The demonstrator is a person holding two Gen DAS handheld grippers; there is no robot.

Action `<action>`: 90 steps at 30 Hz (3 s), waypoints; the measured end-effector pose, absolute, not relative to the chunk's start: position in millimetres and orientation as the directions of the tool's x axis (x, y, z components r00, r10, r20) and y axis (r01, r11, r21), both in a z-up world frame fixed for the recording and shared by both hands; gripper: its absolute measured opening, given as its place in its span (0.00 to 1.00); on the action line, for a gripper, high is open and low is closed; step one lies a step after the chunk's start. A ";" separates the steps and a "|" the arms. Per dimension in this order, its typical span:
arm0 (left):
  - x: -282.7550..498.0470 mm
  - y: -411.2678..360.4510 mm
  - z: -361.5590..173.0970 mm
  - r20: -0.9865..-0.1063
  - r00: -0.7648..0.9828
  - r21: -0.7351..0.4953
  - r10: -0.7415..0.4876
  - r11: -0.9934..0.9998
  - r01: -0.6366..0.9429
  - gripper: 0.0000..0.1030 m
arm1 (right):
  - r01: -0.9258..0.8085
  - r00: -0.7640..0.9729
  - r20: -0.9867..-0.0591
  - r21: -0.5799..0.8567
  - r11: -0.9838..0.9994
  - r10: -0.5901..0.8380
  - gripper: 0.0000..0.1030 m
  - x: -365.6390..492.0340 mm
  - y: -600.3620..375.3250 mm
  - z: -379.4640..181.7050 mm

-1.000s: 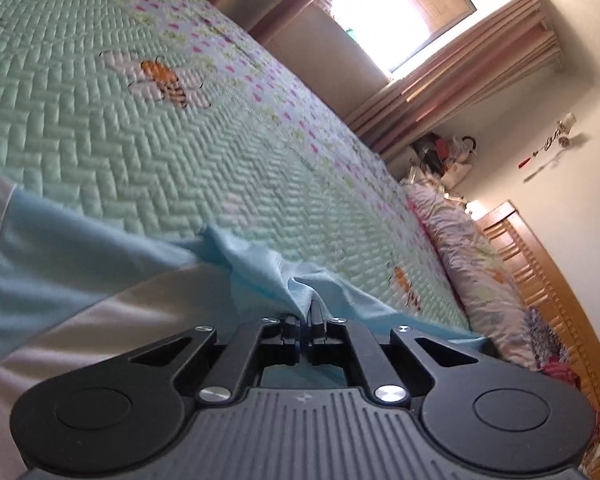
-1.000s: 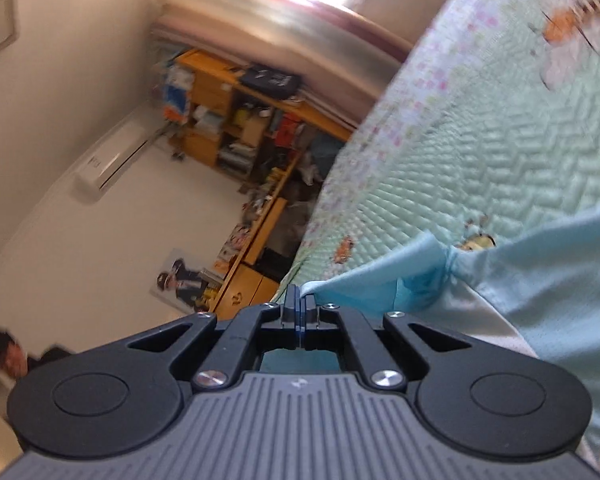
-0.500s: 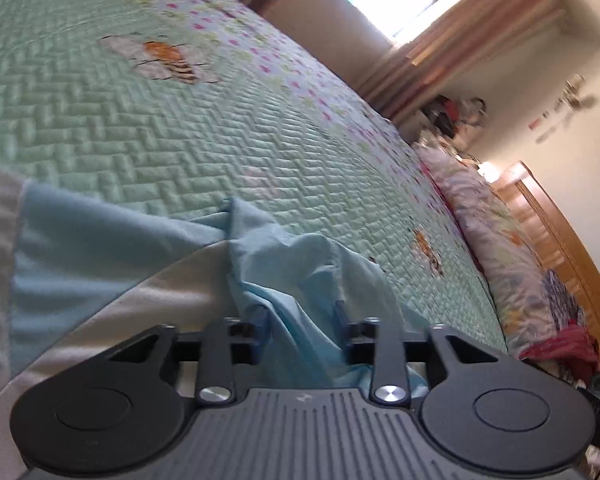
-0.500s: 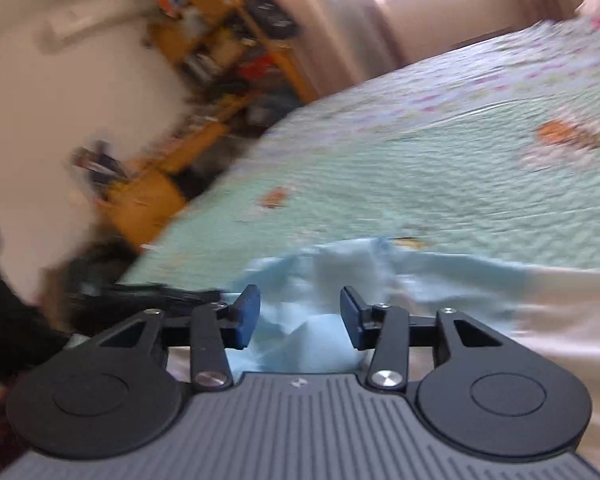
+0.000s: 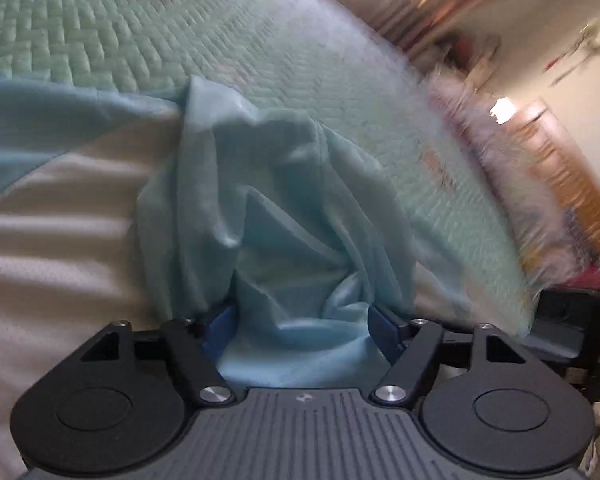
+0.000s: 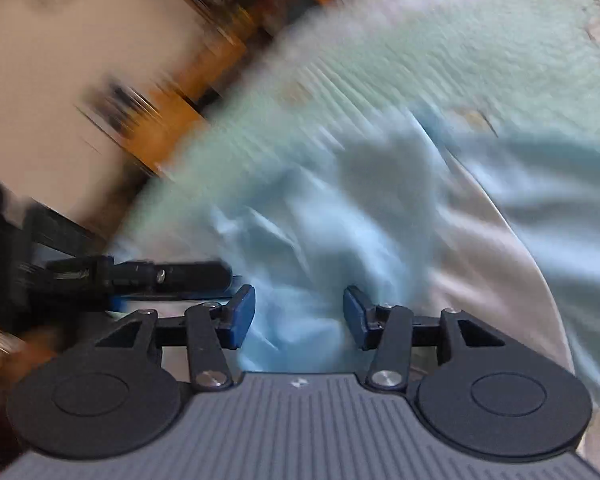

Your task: Fold clothes

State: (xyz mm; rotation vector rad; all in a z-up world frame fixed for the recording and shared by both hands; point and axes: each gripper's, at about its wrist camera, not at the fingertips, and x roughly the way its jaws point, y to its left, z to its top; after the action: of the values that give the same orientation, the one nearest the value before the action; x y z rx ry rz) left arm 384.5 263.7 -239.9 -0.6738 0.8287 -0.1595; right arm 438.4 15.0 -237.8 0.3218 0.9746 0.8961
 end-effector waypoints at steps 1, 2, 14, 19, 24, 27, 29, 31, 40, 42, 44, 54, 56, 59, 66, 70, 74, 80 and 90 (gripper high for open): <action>384.1 265.2 -237.0 -0.632 0.673 -0.607 -0.383 0.785 -0.124 0.72 | -0.504 0.256 -0.562 0.616 0.605 0.787 0.45 438.7 12.5 -235.8; 382.1 267.0 -231.6 -0.634 0.680 -0.598 -0.368 0.791 -0.129 0.72 | -0.501 0.269 -0.556 0.616 0.607 0.786 0.45 438.2 10.0 -232.5; 389.2 264.4 -203.2 -0.658 0.703 -0.450 -0.269 0.889 -0.082 0.97 | -0.615 0.204 -0.435 0.640 0.461 0.877 0.59 431.0 6.5 -210.2; 388.4 273.0 -213.0 -0.686 0.681 -0.450 -0.257 0.885 -0.119 0.93 | -0.667 0.118 -0.575 0.558 0.493 0.810 0.61 420.9 34.1 -226.7; 371.4 271.0 -175.2 -0.575 0.760 -0.511 -0.303 0.858 -0.044 0.97 | -0.683 0.131 -0.379 0.635 0.361 0.916 0.63 415.8 5.2 -202.6; 372.7 259.2 -174.5 -0.534 0.755 -0.558 -0.381 0.829 0.024 0.99 | -0.708 0.062 -0.260 0.669 0.226 0.964 0.72 409.8 -0.1 -194.6; 384.0 252.8 -193.2 -0.607 0.688 -0.550 -0.397 0.835 -0.004 0.99 | -0.712 0.006 -0.271 0.675 0.194 0.963 0.75 410.5 9.7 -199.4; 386.2 254.3 -209.3 -0.664 0.640 -0.534 -0.386 0.844 -0.045 0.93 | -0.689 -0.037 -0.387 0.678 0.257 0.921 0.75 416.4 31.8 -222.1; 361.7 277.4 -198.3 -0.627 0.692 -0.535 -0.357 0.843 -0.050 0.96 | -0.714 -0.099 -0.241 0.693 0.100 0.966 0.76 412.9 23.2 -207.1; 357.0 286.2 -194.7 -0.590 0.735 -0.550 -0.333 0.833 -0.064 0.97 | -0.698 -0.049 -0.190 0.709 0.103 0.980 0.76 418.4 7.4 -207.2; 353.2 295.7 -192.3 -0.556 0.775 -0.563 -0.300 0.822 -0.086 0.97 | -0.678 0.015 -0.169 0.723 0.134 0.986 0.76 426.7 -5.6 -210.4; 361.2 386.1 -222.0 -0.506 0.857 -0.667 -0.096 0.673 -0.319 0.97 | -0.566 0.175 -0.469 0.672 0.478 0.866 0.78 447.5 -0.5 -246.5; 362.3 402.6 -227.0 -0.506 0.860 -0.694 -0.070 0.625 -0.357 0.96 | -0.614 0.184 -0.490 0.619 0.489 0.852 0.80 441.4 5.8 -244.4; 355.3 415.4 -220.7 -0.458 0.886 -0.723 -0.067 0.608 -0.327 0.96 | -0.609 0.183 -0.489 0.625 0.488 0.853 0.80 442.0 5.4 -245.5; 353.3 428.9 -197.6 -0.421 0.905 -0.656 -0.059 0.709 -0.259 0.97 | -0.615 0.183 -0.488 0.621 0.486 0.854 0.85 442.9 11.4 -245.7; 384.6 404.7 -181.3 -0.557 0.828 -0.303 0.066 0.912 -0.276 0.93 | -0.620 0.185 -0.488 0.616 0.486 0.853 0.85 441.7 10.0 -244.7; 402.2 393.3 -178.9 -0.610 0.772 -0.018 0.182 0.970 -0.242 0.91 | -0.626 0.188 -0.488 0.609 0.487 0.852 0.85 442.1 12.1 -245.2; 415.9 389.9 -187.3 -0.647 0.750 0.025 0.135 0.987 -0.156 0.85 | -0.630 0.192 -0.487 0.605 0.487 0.852 0.85 443.5 15.0 -244.9; 398.3 353.1 -213.7 -0.659 0.743 0.154 0.117 0.988 -0.019 0.85 | -0.633 0.193 -0.485 0.603 0.486 0.853 0.86 443.8 17.8 -244.6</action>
State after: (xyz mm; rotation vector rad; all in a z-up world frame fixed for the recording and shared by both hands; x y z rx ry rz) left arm 398.3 353.1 -213.7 0.1404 0.7305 0.0751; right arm 443.8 17.8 -244.6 0.2949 0.8840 1.0633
